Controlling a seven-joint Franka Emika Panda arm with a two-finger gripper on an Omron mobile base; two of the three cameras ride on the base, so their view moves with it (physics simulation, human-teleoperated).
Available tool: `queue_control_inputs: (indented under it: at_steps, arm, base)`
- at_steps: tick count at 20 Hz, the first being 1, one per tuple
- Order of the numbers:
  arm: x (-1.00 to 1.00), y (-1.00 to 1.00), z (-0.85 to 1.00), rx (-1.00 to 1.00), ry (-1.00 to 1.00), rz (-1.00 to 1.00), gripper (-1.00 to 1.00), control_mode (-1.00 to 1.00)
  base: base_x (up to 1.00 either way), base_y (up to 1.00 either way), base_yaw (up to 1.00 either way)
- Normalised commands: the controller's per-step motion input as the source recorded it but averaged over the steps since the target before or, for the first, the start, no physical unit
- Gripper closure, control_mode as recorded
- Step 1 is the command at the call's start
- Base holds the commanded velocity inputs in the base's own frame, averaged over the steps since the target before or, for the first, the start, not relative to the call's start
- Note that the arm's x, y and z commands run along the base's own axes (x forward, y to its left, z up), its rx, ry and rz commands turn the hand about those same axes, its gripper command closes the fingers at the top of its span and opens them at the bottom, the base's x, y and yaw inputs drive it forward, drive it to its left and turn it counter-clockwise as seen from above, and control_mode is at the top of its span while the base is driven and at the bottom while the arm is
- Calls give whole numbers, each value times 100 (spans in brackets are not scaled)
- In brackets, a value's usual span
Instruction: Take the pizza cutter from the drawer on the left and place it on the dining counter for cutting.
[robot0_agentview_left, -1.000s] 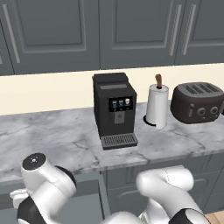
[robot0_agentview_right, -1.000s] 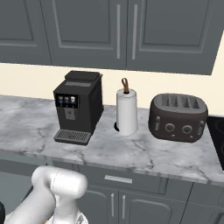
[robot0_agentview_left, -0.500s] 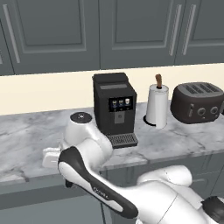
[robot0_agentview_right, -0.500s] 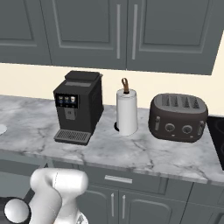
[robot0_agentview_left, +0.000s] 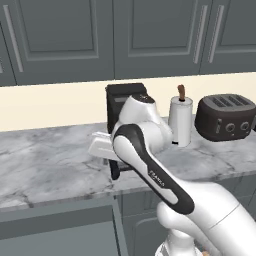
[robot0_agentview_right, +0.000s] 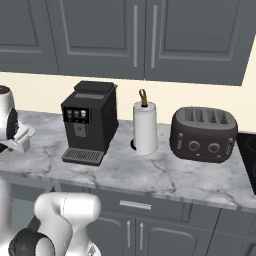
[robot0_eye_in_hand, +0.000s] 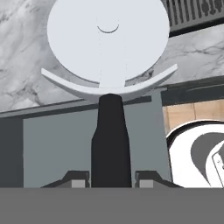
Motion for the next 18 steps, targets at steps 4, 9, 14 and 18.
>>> queue_control_inputs:
  at_steps: [4, 9, 14, 18]
  arm:
    - [19, -99, 13, 0, -3, -3, 100, -100]
    - [2, -92, 2, -7, 0, 0, 100, -100]
    - [-6, -77, 0, -16, -8, 1, 100, -100]
    - [-2, -82, -1, -14, -5, 1, 100, -100]
  base:
    - [0, 0, 0]
    - [0, 0, 0]
    - [0, 0, 0]
    - [0, 0, 0]
